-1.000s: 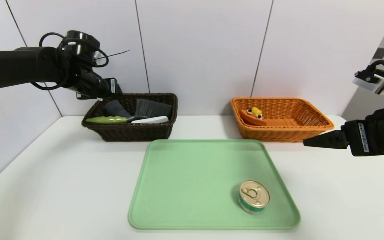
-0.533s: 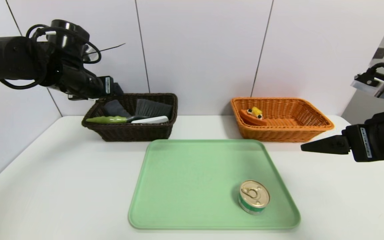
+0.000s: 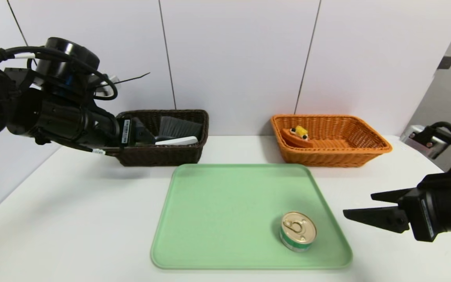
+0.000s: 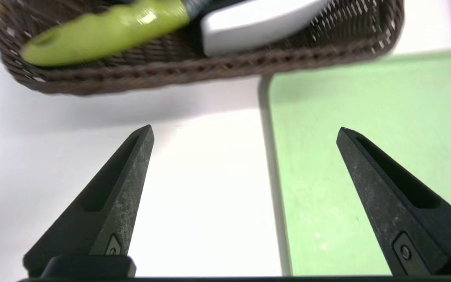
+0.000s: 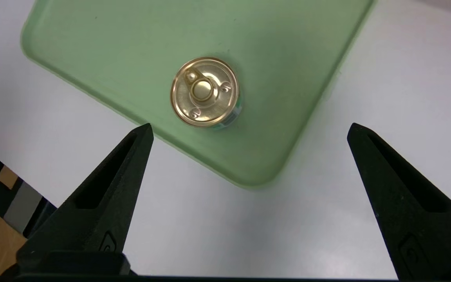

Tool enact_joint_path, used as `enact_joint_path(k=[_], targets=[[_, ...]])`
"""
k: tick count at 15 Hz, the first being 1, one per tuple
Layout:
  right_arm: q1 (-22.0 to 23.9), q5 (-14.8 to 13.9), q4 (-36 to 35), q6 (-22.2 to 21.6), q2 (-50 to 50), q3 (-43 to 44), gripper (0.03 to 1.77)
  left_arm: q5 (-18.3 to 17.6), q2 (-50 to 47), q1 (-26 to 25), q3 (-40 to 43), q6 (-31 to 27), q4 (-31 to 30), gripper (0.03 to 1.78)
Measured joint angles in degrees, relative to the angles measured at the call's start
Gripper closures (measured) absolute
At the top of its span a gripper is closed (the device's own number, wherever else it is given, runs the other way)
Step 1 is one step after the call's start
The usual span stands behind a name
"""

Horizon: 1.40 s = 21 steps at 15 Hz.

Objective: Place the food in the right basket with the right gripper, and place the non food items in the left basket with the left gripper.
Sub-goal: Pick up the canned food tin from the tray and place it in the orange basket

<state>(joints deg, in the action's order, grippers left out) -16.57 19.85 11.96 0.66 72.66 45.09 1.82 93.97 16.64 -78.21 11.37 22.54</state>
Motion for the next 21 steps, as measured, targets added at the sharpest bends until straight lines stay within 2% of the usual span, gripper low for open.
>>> enact_joint_path(k=[3,7,10,14,17,21], targets=[[0.01,6.61,-16.23,5.01,-0.04,-10.37,0.09,-0.11,-1.88,1.29,2.41,-0.09,-1.07,0.14],[0.39,12.13,-23.88,14.49,1.07,-16.35,0.09,-0.02,-2.68,1.74,2.72,-0.11,-1.07,0.14],[0.59,13.60,-30.59,20.87,3.55,-19.49,0.09,0.05,-2.84,2.24,2.72,-0.07,-1.12,0.13],[1.02,16.55,-33.56,28.20,6.73,-20.93,0.09,0.07,-3.39,2.84,2.65,0.30,-1.12,0.12],[1.61,20.26,-34.23,30.48,8.72,-21.11,0.09,-0.15,-4.39,3.51,2.86,0.20,-1.10,0.12],[2.24,20.92,-39.44,31.91,13.34,-21.14,0.09,-1.46,-6.46,6.07,6.89,0.15,-1.12,0.12]])
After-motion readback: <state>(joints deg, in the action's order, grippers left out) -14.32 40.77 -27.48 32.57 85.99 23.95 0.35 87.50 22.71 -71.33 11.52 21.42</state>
